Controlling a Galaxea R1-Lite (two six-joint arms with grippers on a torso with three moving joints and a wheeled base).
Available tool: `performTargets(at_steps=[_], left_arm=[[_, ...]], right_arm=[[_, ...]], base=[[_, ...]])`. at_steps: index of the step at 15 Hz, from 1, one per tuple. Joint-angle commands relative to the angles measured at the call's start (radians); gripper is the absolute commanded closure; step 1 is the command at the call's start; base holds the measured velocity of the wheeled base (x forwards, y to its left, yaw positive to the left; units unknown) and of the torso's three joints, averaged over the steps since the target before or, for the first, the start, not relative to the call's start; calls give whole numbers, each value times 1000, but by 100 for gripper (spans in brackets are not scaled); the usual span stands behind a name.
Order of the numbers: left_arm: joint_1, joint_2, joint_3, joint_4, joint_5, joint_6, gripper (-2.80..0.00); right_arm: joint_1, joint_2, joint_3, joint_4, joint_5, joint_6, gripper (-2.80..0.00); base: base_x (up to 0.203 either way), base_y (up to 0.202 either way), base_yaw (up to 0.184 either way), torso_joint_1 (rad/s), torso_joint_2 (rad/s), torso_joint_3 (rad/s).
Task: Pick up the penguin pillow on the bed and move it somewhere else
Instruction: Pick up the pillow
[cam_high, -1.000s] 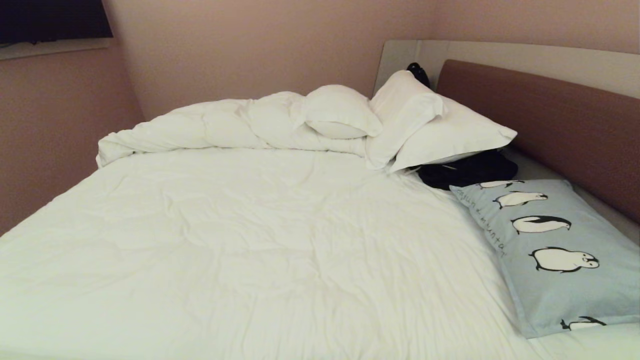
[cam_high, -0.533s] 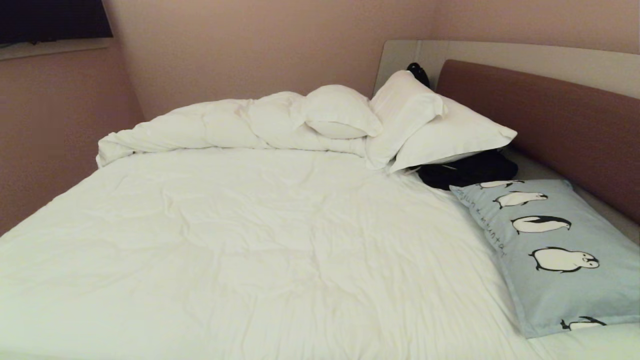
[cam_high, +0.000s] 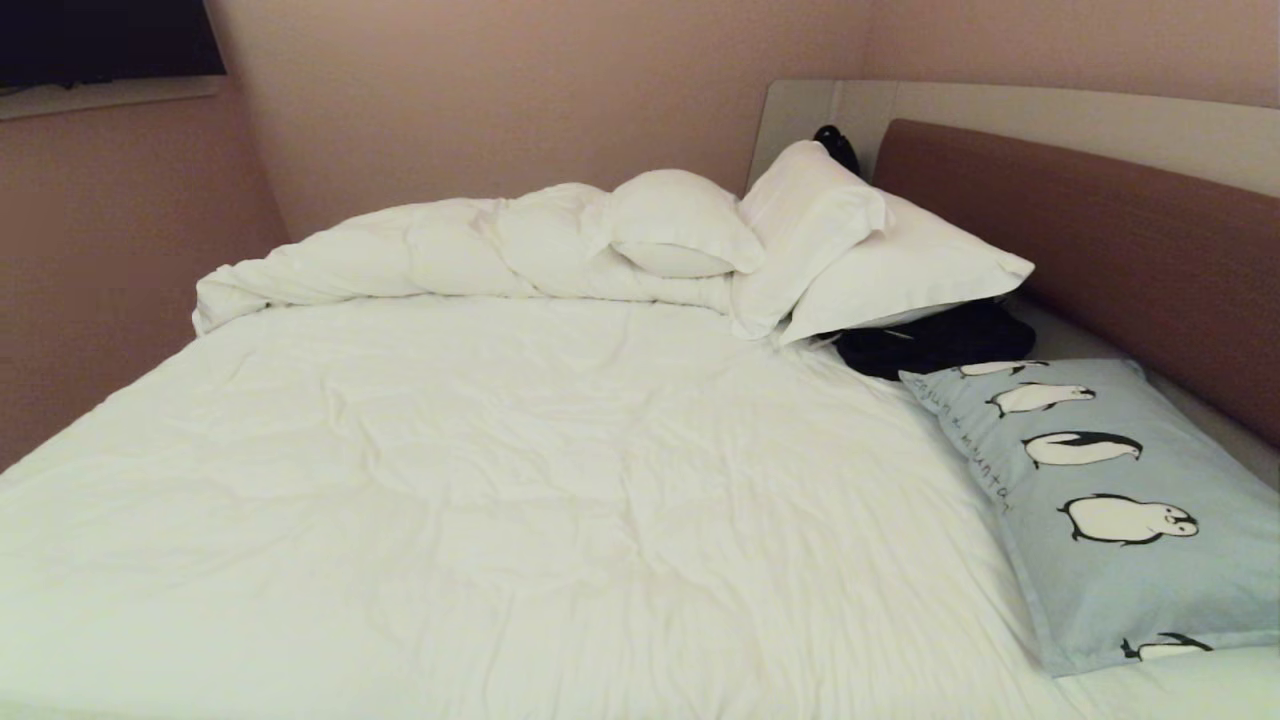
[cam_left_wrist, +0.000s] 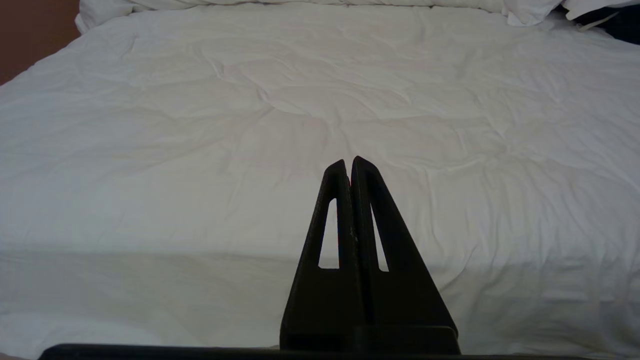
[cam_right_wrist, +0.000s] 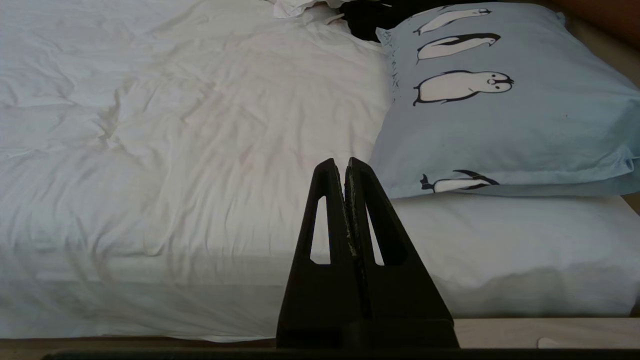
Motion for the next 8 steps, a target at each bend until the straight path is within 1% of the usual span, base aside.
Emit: performTargets(at_steps=[1,8], left_arm=[[0,0,0,0,0,0,0],[0,0,0,0,0,0,0]], right_arm=[[0,-1,0,0,-1,-1,0],[0,-1,0,0,0,1,0]], base=[[0,0,0,0,0,0],[0,0,0,0,0,0]])
